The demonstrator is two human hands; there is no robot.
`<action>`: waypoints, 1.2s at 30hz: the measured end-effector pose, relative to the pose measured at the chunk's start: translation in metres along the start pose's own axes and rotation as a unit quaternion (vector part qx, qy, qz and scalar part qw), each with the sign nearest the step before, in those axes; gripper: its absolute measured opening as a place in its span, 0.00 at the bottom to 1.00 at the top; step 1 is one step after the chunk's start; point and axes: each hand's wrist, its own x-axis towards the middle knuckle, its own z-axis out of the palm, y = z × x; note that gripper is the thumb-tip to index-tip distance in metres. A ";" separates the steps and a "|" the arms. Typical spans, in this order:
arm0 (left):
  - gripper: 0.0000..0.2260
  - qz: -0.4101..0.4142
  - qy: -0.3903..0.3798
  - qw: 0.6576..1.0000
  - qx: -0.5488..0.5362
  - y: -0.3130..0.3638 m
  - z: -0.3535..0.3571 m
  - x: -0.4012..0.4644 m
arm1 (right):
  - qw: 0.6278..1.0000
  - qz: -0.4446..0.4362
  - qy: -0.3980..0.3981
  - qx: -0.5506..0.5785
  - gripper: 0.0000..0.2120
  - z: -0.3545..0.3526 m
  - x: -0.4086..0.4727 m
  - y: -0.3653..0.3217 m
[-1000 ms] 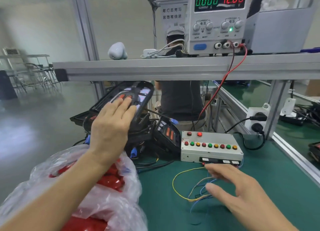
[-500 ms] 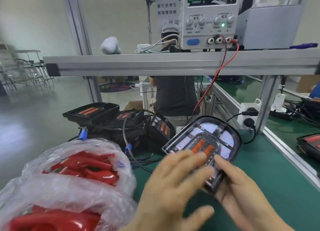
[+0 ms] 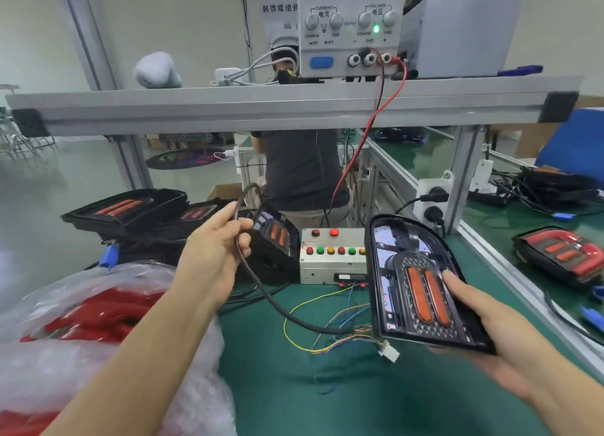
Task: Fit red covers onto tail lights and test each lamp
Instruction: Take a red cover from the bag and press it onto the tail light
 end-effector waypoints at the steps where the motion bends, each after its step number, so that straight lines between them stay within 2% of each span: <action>1: 0.15 0.025 -0.030 0.999 0.032 -0.003 0.004 -0.004 | 1.000 0.006 0.010 -0.005 0.17 -0.006 0.003 0.001; 4: 0.18 0.057 -0.114 0.983 0.135 -0.019 0.014 -0.017 | 0.998 0.034 0.042 -0.030 0.20 -0.023 0.011 0.006; 10: 0.20 0.007 -0.182 0.952 0.247 -0.044 0.008 -0.033 | 0.993 0.068 0.101 -0.002 0.19 -0.054 0.020 0.021; 14: 0.19 -0.025 -0.183 0.929 0.319 -0.048 -0.005 -0.034 | 0.992 0.065 0.104 0.005 0.19 -0.064 0.023 0.026; 18: 0.12 -0.033 -0.146 0.919 0.365 -0.052 -0.011 -0.032 | 0.998 0.037 0.052 0.005 0.16 -0.065 0.021 0.026; 20: 0.07 -0.043 -0.087 0.946 0.310 -0.052 -0.014 -0.031 | 0.999 0.017 0.017 -0.026 0.17 -0.063 0.020 0.024; 22: 0.06 -0.079 -0.027 0.985 0.148 -0.046 -0.019 -0.027 | 0.999 0.012 -0.013 -0.049 0.18 -0.061 0.020 0.023; 24: 0.08 -0.088 0.004 0.996 -0.003 -0.037 -0.024 -0.023 | 0.998 0.010 -0.024 -0.065 0.18 -0.057 0.020 0.023; 26: 0.11 -0.071 0.006 0.996 -0.059 -0.031 -0.025 -0.023 | 0.997 0.003 -0.018 -0.075 0.17 -0.053 0.020 0.023; 30: 0.18 0.000 -0.033 0.999 -0.018 -0.033 -0.017 -0.035 | 0.997 -0.017 0.012 -0.073 0.17 -0.050 0.021 0.024; 34: 0.09 0.076 -0.023 0.995 0.067 -0.038 -0.017 -0.057 | 0.996 -0.033 0.030 -0.076 0.16 -0.051 0.019 0.022; 36: 0.12 0.084 0.003 0.991 0.102 -0.045 -0.021 -0.065 | 0.995 -0.042 0.030 -0.080 0.15 -0.052 0.019 0.020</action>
